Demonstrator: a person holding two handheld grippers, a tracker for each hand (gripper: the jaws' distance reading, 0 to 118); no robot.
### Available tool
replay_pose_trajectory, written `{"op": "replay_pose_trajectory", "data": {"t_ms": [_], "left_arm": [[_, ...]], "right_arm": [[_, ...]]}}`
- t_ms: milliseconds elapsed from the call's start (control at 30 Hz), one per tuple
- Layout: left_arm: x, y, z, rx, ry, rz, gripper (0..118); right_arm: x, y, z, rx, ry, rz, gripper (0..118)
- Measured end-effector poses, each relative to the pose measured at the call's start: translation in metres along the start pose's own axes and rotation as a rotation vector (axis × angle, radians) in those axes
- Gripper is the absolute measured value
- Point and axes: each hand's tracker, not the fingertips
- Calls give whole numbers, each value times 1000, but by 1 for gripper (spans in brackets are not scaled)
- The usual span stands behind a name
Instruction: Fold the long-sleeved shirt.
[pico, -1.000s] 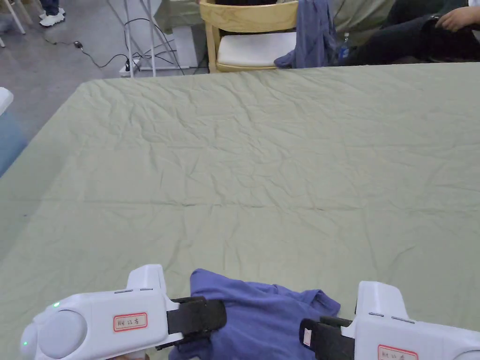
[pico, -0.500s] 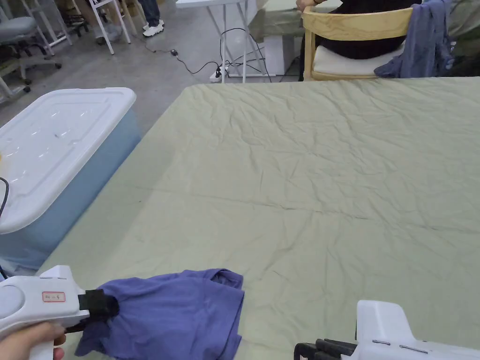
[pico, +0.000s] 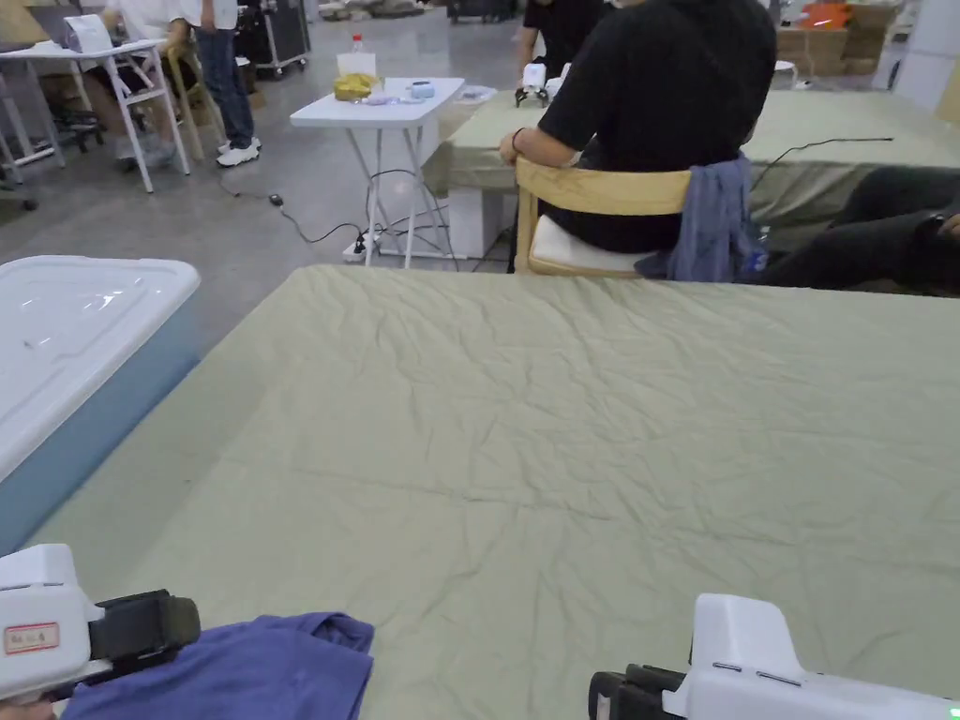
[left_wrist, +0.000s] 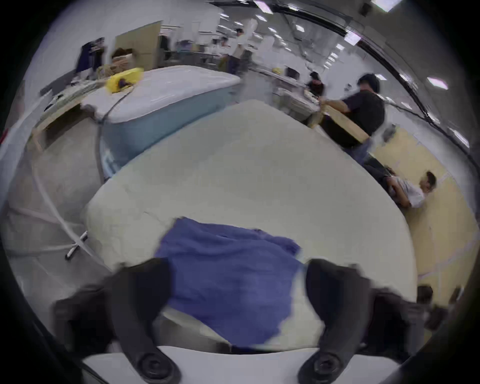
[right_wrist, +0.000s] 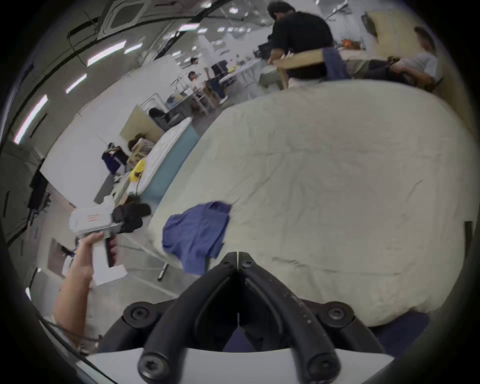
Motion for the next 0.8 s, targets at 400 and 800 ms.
{"op": "replay_pose_trajectory", "data": {"t_ms": [400,800], "left_arm": [[244,-16,149,672,-212,-297,3],[311,-103,199,803,-135,-397,3]], "right_arm": [[32,36,184,594,-430,122,2],[8,-21,249,772,-508,214,2]]}}
